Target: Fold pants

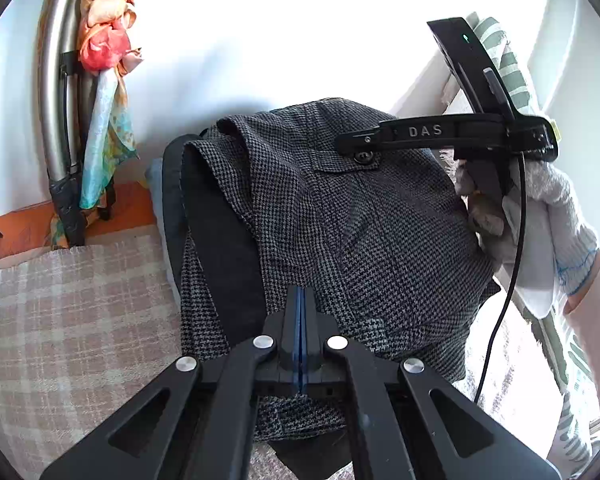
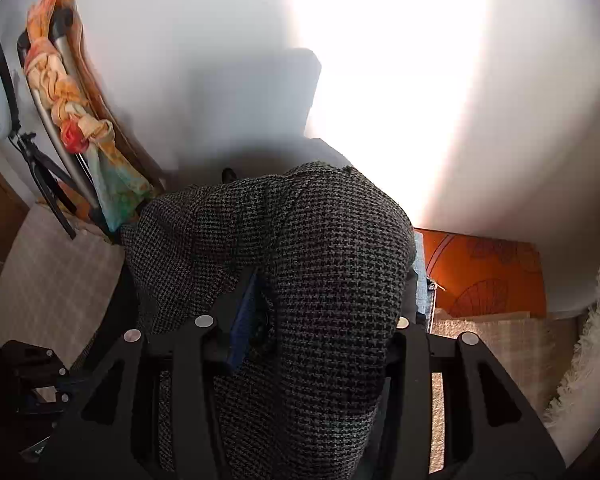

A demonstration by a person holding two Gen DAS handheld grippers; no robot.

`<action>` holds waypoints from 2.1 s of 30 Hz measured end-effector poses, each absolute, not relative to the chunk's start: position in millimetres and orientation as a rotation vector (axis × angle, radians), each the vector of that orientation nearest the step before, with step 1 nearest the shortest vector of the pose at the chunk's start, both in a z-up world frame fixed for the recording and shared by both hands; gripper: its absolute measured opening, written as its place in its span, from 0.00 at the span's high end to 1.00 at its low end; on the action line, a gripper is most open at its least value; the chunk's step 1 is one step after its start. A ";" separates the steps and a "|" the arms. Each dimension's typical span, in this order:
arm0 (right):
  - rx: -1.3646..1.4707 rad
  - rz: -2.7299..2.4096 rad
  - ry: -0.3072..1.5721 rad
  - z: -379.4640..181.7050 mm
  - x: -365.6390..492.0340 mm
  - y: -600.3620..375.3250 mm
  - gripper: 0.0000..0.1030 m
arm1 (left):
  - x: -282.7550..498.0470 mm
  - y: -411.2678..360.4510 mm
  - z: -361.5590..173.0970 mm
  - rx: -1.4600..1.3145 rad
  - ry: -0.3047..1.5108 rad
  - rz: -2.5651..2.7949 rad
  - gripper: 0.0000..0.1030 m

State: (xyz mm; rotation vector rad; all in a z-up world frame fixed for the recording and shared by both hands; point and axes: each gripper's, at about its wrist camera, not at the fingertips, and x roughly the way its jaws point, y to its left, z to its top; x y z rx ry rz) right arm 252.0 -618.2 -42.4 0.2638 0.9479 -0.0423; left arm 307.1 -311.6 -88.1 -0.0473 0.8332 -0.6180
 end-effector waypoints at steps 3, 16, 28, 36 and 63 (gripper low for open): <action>0.279 -0.113 0.875 -28.5 213.2 -628.8 0.25 | 295.6 -288.2 -79.9 -0.045 0.805 -0.627 1.00; 0.500 -0.033 0.927 -65.0 108.5 -584.1 0.27 | 283.8 -287.1 -58.2 -0.005 0.843 -0.679 1.00; 0.092 -0.298 1.099 -45.9 125.7 -559.3 0.87 | 267.6 -288.1 -46.9 0.017 0.880 -0.640 1.00; 0.131 -0.352 0.965 -13.0 84.3 -525.6 0.43 | 225.3 -254.6 -13.1 0.050 0.806 -0.604 1.00; 0.187 -0.176 0.713 42.7 -33.5 -296.0 0.07 | 35.0 -155.3 15.5 0.113 0.667 -0.467 0.99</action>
